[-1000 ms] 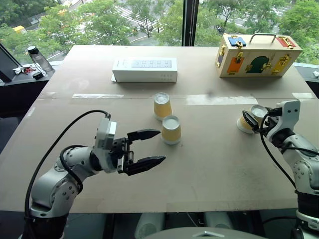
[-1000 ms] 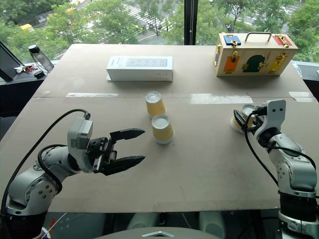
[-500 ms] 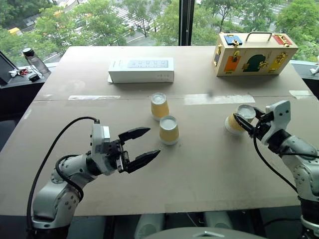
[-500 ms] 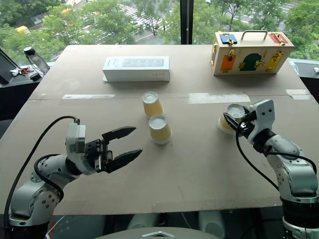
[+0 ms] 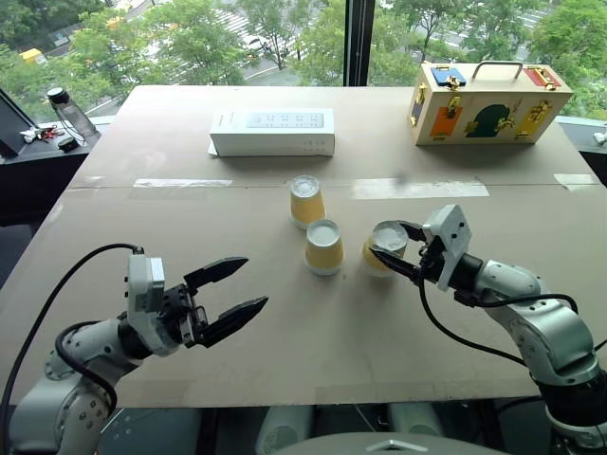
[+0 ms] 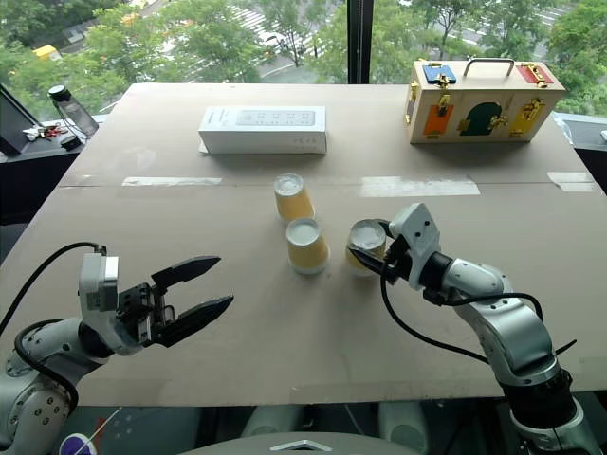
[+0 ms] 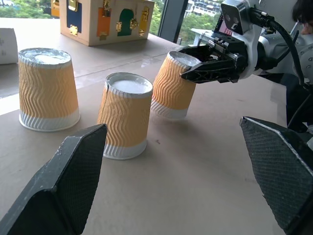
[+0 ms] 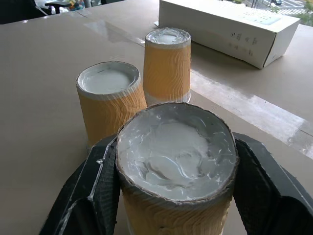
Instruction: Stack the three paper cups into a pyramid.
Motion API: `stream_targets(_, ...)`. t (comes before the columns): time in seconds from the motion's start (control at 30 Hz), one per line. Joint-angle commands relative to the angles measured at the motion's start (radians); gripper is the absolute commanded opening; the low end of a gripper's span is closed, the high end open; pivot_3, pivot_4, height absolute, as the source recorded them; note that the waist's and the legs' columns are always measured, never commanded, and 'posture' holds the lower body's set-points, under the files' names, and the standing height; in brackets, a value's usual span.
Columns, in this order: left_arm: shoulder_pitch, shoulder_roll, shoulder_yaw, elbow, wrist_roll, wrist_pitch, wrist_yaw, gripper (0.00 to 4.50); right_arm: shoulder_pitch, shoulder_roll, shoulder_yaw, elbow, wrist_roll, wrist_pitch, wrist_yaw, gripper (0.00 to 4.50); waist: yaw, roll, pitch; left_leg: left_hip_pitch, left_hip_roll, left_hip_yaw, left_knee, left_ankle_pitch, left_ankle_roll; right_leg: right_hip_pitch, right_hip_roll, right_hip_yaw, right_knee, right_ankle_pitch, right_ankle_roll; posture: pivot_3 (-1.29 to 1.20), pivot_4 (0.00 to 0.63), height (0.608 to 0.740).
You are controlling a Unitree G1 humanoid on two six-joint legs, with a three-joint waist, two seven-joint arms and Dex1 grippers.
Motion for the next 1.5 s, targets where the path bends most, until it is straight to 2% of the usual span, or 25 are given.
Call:
stream_targets(0.03,0.006,0.014,0.020,-0.070,-0.032,0.020,0.030,4.50,-0.023,0.023,0.030,0.008,-0.026,-0.043,0.013,2.39,-0.001,0.000,0.000,0.000,0.000,0.000,0.000,0.000,0.000,0.000,0.000,0.000,0.000,0.000,0.000,0.00,0.150,0.740)
stream_targets(0.5,0.036,0.013,0.037,-0.102,-0.051,0.044,0.068,4.50,-0.072,0.072,0.093,0.072,-0.094,-0.037,0.035,2.39,-0.003,0.000,0.000,0.000,0.000,0.000,0.000,0.000,0.000,0.000,0.000,0.000,0.000,0.000,0.000,0.00,0.150,0.740)
stream_targets(0.63,0.037,0.007,0.055,-0.086,-0.062,0.050,0.086,4.50,-0.078,0.078,0.097,0.087,-0.098,-0.032,0.037,4.29,-0.003,0.000,0.000,0.000,0.000,0.000,0.000,0.000,0.000,0.000,0.000,0.000,0.000,0.000,0.000,0.00,0.150,0.740)
stream_targets(0.67,0.025,0.003,0.063,-0.078,-0.074,0.061,0.110,4.50,-0.077,0.078,0.097,0.088,-0.097,-0.036,0.042,4.45,-0.003,0.000,0.000,0.000,0.000,0.000,0.000,0.000,0.000,0.000,0.000,0.000,0.000,0.000,0.000,0.00,0.150,0.740)
stream_targets(0.8,-0.031,-0.012,0.081,-0.033,-0.089,0.078,0.189,4.50,-0.067,0.076,0.060,0.062,-0.080,-0.085,0.059,4.45,0.000,0.000,0.000,0.000,0.000,-0.001,0.000,0.000,0.000,0.000,0.000,-0.001,0.000,0.000,0.000,0.00,0.150,0.740)
stream_targets(0.97,-0.161,0.009,0.056,0.097,-0.008,0.106,0.301,4.50,-0.012,0.061,-0.064,-0.031,0.022,-0.176,0.124,4.45,0.003,0.000,0.000,0.000,-0.001,-0.001,0.000,0.000,0.000,0.000,0.000,-0.001,0.000,0.001,0.001,0.00,0.150,0.740)
stream_targets(1.07,-0.272,0.046,-0.001,0.170,0.057,0.149,0.351,4.50,0.038,0.016,-0.130,-0.085,0.075,-0.197,0.177,4.45,0.007,-0.001,0.001,0.000,-0.001,-0.001,0.000,0.000,0.000,0.000,0.001,-0.001,0.000,0.002,0.004,0.00,0.150,0.740)
stream_targets(1.2,-0.428,0.077,-0.116,0.287,0.111,0.166,0.266,4.50,0.122,-0.045,-0.235,-0.163,0.165,-0.201,0.215,4.45,0.014,-0.002,0.001,0.000,-0.002,-0.001,0.000,0.000,0.000,0.000,0.000,-0.001,0.000,0.002,0.004,0.00,0.150,0.740)
stream_targets(1.37,-0.578,0.054,-0.223,0.450,0.199,0.099,0.174,4.50,0.233,-0.113,-0.349,-0.261,0.233,-0.203,0.242,4.45,0.007,-0.002,0.001,0.000,-0.002,0.000,0.000,0.000,0.000,0.000,0.001,0.000,0.000,0.002,0.004,0.00,0.150,0.740)
stream_targets(1.5,-0.713,0.011,-0.286,0.598,0.261,0.062,0.128,4.50,0.332,-0.157,-0.439,-0.337,0.273,-0.203,0.234,4.45,0.021,-0.003,0.002,-0.001,-0.002,-0.001,0.000,0.000,0.000,0.000,0.001,-0.002,0.000,0.003,0.004,0.00,0.150,0.740)
